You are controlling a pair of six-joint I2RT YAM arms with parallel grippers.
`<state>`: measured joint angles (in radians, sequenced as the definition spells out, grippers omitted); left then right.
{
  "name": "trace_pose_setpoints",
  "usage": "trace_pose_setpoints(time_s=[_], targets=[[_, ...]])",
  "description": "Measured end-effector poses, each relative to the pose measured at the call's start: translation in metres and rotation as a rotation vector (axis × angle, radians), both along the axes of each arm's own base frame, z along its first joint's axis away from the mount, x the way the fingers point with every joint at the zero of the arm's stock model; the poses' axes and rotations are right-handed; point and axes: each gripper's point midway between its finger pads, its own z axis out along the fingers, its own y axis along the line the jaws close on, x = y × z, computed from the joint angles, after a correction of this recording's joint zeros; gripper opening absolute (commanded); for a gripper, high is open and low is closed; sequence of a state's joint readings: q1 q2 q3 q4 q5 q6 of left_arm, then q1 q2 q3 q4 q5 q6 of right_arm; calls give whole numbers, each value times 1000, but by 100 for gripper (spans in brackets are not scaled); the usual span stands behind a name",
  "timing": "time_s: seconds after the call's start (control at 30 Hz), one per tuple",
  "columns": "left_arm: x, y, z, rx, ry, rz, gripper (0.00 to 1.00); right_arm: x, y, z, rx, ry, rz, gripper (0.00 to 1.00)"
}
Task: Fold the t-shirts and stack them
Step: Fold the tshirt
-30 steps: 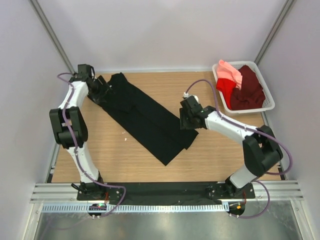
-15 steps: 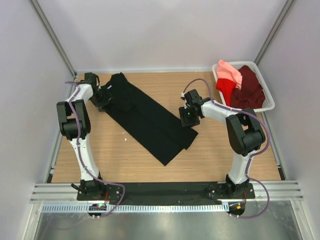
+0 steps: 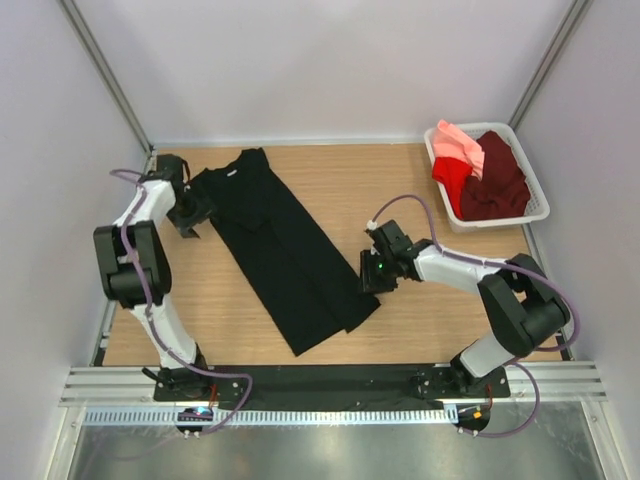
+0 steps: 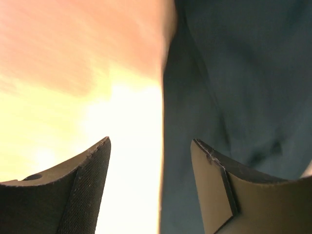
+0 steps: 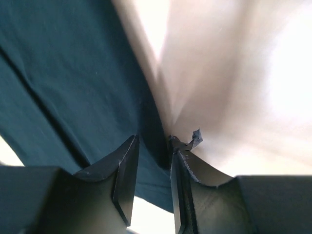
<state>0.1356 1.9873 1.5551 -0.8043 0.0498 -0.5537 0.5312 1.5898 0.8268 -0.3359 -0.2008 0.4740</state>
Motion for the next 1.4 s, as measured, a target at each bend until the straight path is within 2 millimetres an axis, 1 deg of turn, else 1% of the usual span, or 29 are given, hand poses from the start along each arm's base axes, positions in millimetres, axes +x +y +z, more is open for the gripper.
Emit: trace_pose_setpoints(time_s=[0.03,0.1,0.13,0.17,0.27,0.33,0.43,0.47,0.5,0.57,0.63,0.67,0.73,0.8,0.87,0.9,0.93,1.0,1.03,1.1,1.13,1.2,1.23,1.3,1.4], targets=[[-14,-10,5,-33,-12,-9,68,-10,2,0,1,6,5,38],[-43,-31,9,-91,-38,-31,68,-31,6,0,6,27,13,42],[-63,-43,9,-121,-33,-46,68,-38,6,0,8,35,10,44],[-81,-56,9,-147,-32,-66,68,-42,3,1,5,44,1,46],[-133,-88,-2,-232,-8,-115,68,-47,-5,4,-11,44,-31,48],[-165,-95,-14,-268,22,-103,69,-51,-10,8,-12,34,-43,47],[-198,-101,-27,-313,44,-64,68,-61,-18,13,-4,19,-49,42],[-207,-104,-29,-325,51,-53,68,-63,-20,13,0,15,-50,38],[-213,-107,-30,-335,55,-43,67,-66,-22,11,-2,16,-50,35],[-217,-112,-30,-346,50,-36,67,-72,-25,6,-5,29,-49,28],[-214,-117,-27,-355,32,-36,68,-79,-27,-1,-7,46,-45,21],[-211,-117,-26,-356,22,-35,68,-81,-28,-4,-3,50,-43,14],[-209,-116,-27,-344,14,-24,68,-84,-27,-5,15,49,-42,5],[-204,-111,-25,-318,13,-2,69,-86,-26,-6,31,46,-48,3],[-189,-105,-18,-281,2,13,69,-89,-24,-6,63,44,-62,4],[-177,-101,-13,-264,-8,23,69,-91,-23,-5,74,44,-67,5],[-161,-97,-6,-252,-25,32,69,-94,-22,-5,88,44,-67,14],[-128,-86,6,-229,-60,56,69,-102,-20,-2,104,49,-76,23],[-107,-78,14,-214,-90,70,68,-104,-21,1,110,47,-78,30],[-71,-62,23,-187,-119,95,67,-105,-22,11,121,23,-88,35],[-52,-54,24,-177,-132,107,66,-105,-24,15,123,11,-92,38],[-22,-40,20,-161,-139,123,65,-103,-27,26,116,-11,-104,40],[-12,-36,15,-157,-136,124,63,-99,-27,32,109,-25,-109,40],[3,-28,2,-149,-115,126,63,-89,-25,47,103,-51,-117,41],[24,-22,-16,-135,-80,112,62,-72,-18,67,101,-94,-118,41]])
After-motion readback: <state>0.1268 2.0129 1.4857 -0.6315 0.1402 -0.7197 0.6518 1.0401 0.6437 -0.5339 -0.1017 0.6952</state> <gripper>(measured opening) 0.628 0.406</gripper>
